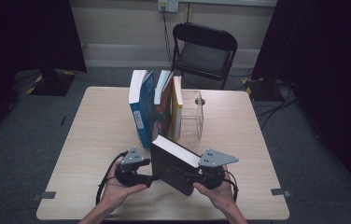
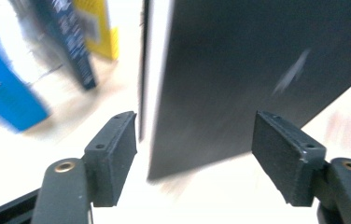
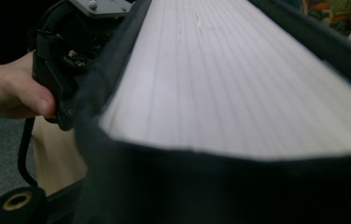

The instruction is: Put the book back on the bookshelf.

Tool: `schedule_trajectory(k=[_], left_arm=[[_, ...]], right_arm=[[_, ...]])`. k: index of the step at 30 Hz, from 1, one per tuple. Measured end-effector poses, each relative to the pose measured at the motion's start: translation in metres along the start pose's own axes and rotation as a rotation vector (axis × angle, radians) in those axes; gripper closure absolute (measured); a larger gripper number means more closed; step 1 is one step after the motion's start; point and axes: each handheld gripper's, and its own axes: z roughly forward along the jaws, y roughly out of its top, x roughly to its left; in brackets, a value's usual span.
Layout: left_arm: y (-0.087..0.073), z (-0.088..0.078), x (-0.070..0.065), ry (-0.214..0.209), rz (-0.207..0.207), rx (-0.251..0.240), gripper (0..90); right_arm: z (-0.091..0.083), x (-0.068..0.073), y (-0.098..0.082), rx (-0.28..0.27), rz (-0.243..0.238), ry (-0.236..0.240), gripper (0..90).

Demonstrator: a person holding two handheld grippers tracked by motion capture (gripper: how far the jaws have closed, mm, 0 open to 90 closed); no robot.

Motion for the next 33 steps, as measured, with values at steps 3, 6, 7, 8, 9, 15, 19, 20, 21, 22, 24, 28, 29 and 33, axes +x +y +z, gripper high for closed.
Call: schedule_trajectory(k=[3,6,7,8,9,15,19,20,21,22,24,28,29,33], left_arm=[[-0.009,-0.006,0.014,0.018,-0.047,0.054,20.2],[-0.021,-0.013,0.026,0.083,-0.109,0.107,20.0],[-0.024,-0.015,0.029,0.084,-0.127,0.107,20.6],[-0.027,-0.018,0.031,0.094,-0.139,0.104,19.1],[-0.029,-0.019,0.033,0.112,-0.130,0.114,17.0],[-0.038,-0.021,0.048,0.189,-0.137,0.152,15.6],[-0.043,-0.017,0.055,0.272,-0.120,0.196,16.3],[-0.044,-0.016,0.055,0.286,-0.113,0.195,16.3],[-0.045,-0.014,0.056,0.295,-0.106,0.206,16.3],[-0.046,-0.012,0.058,0.298,-0.103,0.220,16.2],[-0.048,-0.010,0.060,0.302,-0.106,0.221,16.3],[-0.050,-0.007,0.059,0.319,-0.109,0.194,15.0],[-0.051,-0.007,0.059,0.322,-0.109,0.184,14.5],[-0.052,-0.005,0.060,0.333,-0.103,0.166,11.8]], right_arm=[[-0.006,-0.002,-0.002,0.000,0.013,-0.013,52.0],[-0.015,-0.005,-0.005,0.001,0.028,-0.034,52.1],[-0.019,-0.007,-0.007,0.000,0.028,-0.047,52.1],[-0.022,-0.008,-0.008,0.000,0.033,-0.055,52.1],[-0.026,-0.010,-0.010,-0.001,0.037,-0.060,52.1],[-0.042,-0.023,-0.016,0.000,0.068,-0.103,52.2],[-0.050,-0.033,-0.018,0.006,0.079,-0.131,52.3],[-0.051,-0.035,-0.018,0.008,0.082,-0.136,52.3],[-0.052,-0.037,-0.018,0.006,0.087,-0.143,52.3],[-0.053,-0.040,-0.019,0.005,0.091,-0.150,52.3],[-0.055,-0.045,-0.019,0.007,0.102,-0.172,52.3],[-0.057,-0.054,-0.020,0.006,0.118,-0.203,52.3],[-0.057,-0.056,-0.020,0.006,0.122,-0.209,52.4],[-0.056,-0.066,-0.019,0.005,0.135,-0.237,52.3]])
